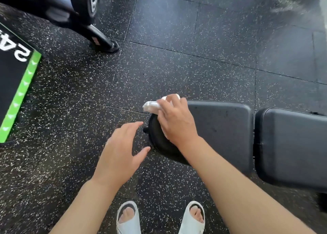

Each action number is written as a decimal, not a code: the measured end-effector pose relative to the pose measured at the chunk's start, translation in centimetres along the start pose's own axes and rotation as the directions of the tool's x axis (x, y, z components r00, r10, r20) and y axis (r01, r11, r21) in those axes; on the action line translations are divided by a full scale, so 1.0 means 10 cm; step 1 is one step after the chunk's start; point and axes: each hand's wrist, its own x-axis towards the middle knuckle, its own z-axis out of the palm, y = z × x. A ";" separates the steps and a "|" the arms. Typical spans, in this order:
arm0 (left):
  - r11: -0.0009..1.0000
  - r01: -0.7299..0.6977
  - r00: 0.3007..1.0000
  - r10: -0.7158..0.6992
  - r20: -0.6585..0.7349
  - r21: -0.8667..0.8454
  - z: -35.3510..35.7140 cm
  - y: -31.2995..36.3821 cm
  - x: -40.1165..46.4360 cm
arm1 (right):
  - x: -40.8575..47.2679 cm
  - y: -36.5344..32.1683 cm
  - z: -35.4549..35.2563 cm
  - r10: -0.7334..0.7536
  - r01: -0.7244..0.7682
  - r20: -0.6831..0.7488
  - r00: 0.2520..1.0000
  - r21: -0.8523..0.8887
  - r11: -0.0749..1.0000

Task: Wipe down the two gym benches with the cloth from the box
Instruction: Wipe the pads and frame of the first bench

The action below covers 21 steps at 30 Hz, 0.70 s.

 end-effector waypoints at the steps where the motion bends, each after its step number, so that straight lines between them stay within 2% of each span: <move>1: 1.000 0.004 1.000 -0.004 -0.002 -0.009 0.02 -0.03 -0.03 | -0.09 -0.04 0.07 0.004 -0.004 -0.007 1.000 0.011 1.000; 7: 0.998 0.010 1.000 -0.010 0.000 -0.056 0.04 -0.05 -0.15 | -1.11 -0.05 0.17 -0.158 0.157 0.079 0.984 0.021 0.987; 11: 0.998 -0.045 0.999 0.046 0.023 -0.041 0.07 0.04 -0.13 | -1.17 0.18 0.09 -0.246 0.251 0.084 0.966 -0.061 0.966; 12: 0.998 -0.054 0.998 0.055 0.031 -0.036 0.08 0.05 -0.10 | -1.05 0.21 0.08 -0.224 0.227 0.058 0.973 -0.065 0.972; 16: 0.999 -0.045 0.998 0.046 0.043 -0.022 0.11 0.09 -0.03 | -0.19 0.31 0.03 0.063 -0.070 -0.088 0.994 -0.080 0.994; 19: 0.999 -0.034 0.998 0.034 0.044 -0.010 0.15 0.10 0.00 | 0.31 0.27 0.09 0.092 -0.098 -0.053 0.994 -0.126 0.987; 21: 1.000 -0.018 0.999 0.018 0.029 -0.013 0.17 0.08 0.00 | 0.25 0.19 0.20 0.029 -0.025 0.013 0.999 -0.230 0.973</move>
